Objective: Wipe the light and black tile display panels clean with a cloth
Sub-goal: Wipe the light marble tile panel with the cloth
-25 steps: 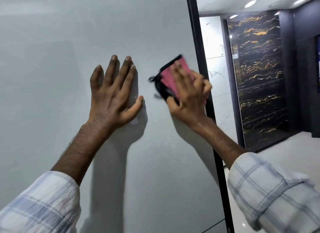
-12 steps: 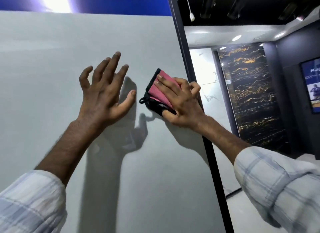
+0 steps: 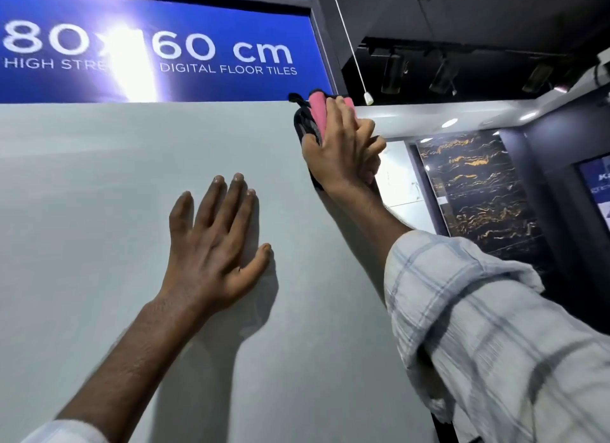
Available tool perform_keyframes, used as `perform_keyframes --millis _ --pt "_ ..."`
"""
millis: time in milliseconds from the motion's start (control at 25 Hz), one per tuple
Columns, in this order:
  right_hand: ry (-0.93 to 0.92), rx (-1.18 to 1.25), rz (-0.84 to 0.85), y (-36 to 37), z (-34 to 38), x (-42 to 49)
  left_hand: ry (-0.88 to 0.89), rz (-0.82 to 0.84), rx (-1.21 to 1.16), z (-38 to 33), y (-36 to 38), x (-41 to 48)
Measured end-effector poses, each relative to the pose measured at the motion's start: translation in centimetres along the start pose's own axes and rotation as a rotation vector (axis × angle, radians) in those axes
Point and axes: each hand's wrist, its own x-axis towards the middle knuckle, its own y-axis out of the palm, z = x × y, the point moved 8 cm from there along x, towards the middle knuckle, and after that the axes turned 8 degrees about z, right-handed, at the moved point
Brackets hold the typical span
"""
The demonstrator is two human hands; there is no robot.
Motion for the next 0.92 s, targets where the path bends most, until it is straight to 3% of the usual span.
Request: perform_keyframes --millis 40,200,240,360,440,520,640,920 --pt "-0.07 0.008 0.029 0.3 1.5 -0.2 -0.003 0.004 0.0 -0.1 0.0 0.0" --pt "-0.659 -0.103 0.186 1.1 5.6 -1.8 -0.025 0.029 0.016 0.1 0.5 -0.1" --pt "-0.651 -0.109 0.171 0.6 4.6 -0.6 -0.027 0.036 0.018 0.1 0.6 -0.1" --pt "-0.244 -0.041 0.084 -0.5 0.1 3.6 -0.03 0.062 0.012 -0.1 0.6 -0.1" --pt "-0.152 -0.041 0.07 -0.1 0.8 3.0 -0.033 0.068 0.009 -0.2 0.5 0.0" --pt "-0.304 -0.013 0.089 0.7 3.7 0.3 -0.033 0.058 0.003 -0.2 0.4 -0.1" --pt "-0.679 -0.087 0.109 1.4 5.7 -5.8 -0.031 0.053 -0.012 -0.2 0.0 -0.2" --pt "-0.677 -0.071 0.108 -0.6 -1.9 -13.5 -0.024 0.141 -0.153 -4.9 -0.9 -6.6"
